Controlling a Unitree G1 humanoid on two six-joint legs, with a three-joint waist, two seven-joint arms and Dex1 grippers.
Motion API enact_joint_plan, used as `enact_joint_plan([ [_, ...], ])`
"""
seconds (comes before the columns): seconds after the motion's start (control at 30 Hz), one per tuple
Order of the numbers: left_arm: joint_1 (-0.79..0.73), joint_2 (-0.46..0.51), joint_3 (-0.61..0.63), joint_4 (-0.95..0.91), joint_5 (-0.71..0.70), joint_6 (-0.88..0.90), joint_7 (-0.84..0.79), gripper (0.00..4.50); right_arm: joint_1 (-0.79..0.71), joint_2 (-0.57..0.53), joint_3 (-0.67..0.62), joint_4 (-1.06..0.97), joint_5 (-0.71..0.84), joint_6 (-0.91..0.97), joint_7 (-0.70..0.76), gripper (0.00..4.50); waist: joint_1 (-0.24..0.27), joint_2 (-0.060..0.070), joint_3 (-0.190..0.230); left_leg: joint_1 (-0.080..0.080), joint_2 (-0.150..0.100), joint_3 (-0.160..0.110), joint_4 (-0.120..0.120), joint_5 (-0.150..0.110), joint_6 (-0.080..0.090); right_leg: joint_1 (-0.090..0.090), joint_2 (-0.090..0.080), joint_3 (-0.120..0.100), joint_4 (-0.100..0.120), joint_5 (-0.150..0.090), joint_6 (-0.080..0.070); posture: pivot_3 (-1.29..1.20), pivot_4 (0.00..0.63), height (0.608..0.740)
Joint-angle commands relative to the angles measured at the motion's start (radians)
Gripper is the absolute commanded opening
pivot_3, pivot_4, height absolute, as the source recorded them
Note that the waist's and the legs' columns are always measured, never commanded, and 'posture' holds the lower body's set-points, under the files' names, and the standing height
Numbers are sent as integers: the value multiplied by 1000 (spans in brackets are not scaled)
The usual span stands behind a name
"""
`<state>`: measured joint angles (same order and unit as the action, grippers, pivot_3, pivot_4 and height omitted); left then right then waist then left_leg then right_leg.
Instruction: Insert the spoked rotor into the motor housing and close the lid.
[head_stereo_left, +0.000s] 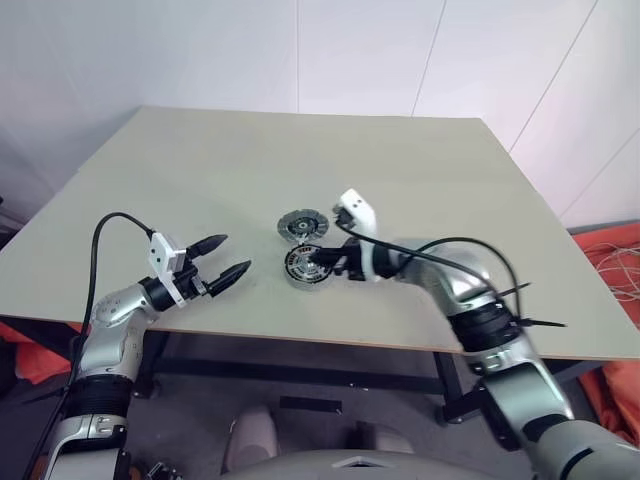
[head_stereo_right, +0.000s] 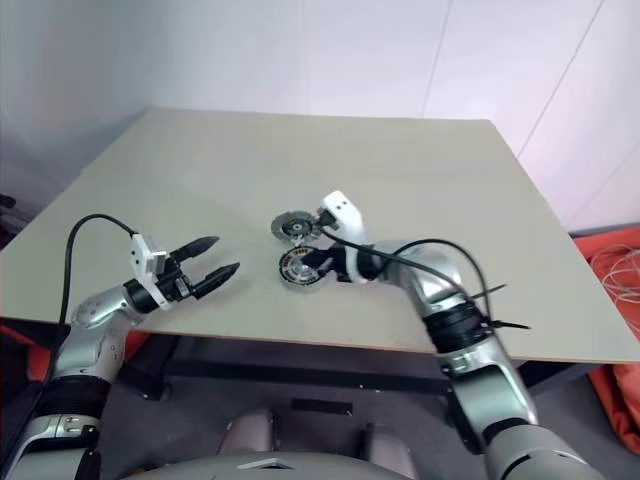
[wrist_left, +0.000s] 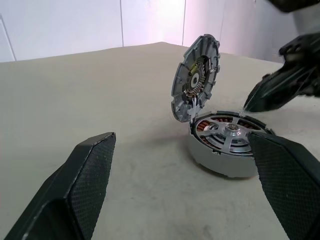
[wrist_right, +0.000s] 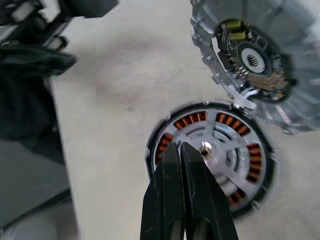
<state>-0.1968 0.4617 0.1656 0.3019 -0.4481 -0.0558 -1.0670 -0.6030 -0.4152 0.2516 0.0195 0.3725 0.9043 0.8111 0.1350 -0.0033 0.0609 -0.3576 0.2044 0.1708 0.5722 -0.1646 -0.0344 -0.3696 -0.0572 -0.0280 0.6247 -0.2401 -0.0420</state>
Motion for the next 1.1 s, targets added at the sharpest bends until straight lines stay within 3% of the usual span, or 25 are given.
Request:
enact_joint_plan([
  [0.03, -23, 10, 11, -18, -7, -9, -6, 4500, -21, -93, -34, -27, 15, -13, 85, 33, 1, 0, 0, 0, 0, 0, 0, 0, 0, 0, 0, 0, 0, 0, 0, 0, 0, 740],
  [0.07, -24, 10, 11, -17, -7, -9, -6, 4500, -23, -108, -37, -23, 17, -20, 96, 33, 1, 0, 0, 0, 0, 0, 0, 0, 0, 0, 0, 0, 0, 0, 0, 0, 0, 740],
  [0.17, -27, 10, 10, -11, -7, -11, -9, 4500, -68, -165, -58, 61, -13, -79, 131, 631, -6, 0, 0, 0, 1, 0, 0, 0, 0, -2, 1, 0, 0, 0, 0, 0, 0, 740],
  [0.33, -27, 7, 10, -6, -6, -14, -8, 4500, -122, -181, -61, 137, -27, -125, 171, 2327, -9, 0, 0, 0, 1, 1, 0, 0, 1, -2, 1, 0, 0, 0, -1, 0, 0, 740],
  [0.53, -21, 9, 12, -10, -7, -12, -8, 4500, -86, -250, 46, 23, -51, -171, 331, 4418, -4, 1, 0, -3, 1, 1, 2, -2, 4, -2, 1, 0, -1, 0, -1, 0, 0, 740],
  [0.67, -24, 14, 13, -6, -7, -9, -12, 4500, -107, -305, 162, -63, -131, -271, 434, 4482, -4, 1, 0, -5, 1, 1, 4, -4, 6, -3, 0, 0, -1, 0, -1, 0, 0, 740],
  [0.87, -30, 14, 11, 0, -5, -11, -16, 4500, -199, -304, 316, 11, -392, -699, 498, 4482, -10, 1, 0, -4, 1, 1, 5, -3, 6, -4, 1, 0, 1, 0, -1, 0, 0, 740],
  [1.1, -23, 12, 15, -6, -7, -15, -12, 4500, -385, -229, 439, 340, -720, -1290, 367, 4482, -13, 1, 0, -6, 1, 1, 6, -3, 6, -6, 0, 0, 2, 1, -1, 0, 0, 740],
])
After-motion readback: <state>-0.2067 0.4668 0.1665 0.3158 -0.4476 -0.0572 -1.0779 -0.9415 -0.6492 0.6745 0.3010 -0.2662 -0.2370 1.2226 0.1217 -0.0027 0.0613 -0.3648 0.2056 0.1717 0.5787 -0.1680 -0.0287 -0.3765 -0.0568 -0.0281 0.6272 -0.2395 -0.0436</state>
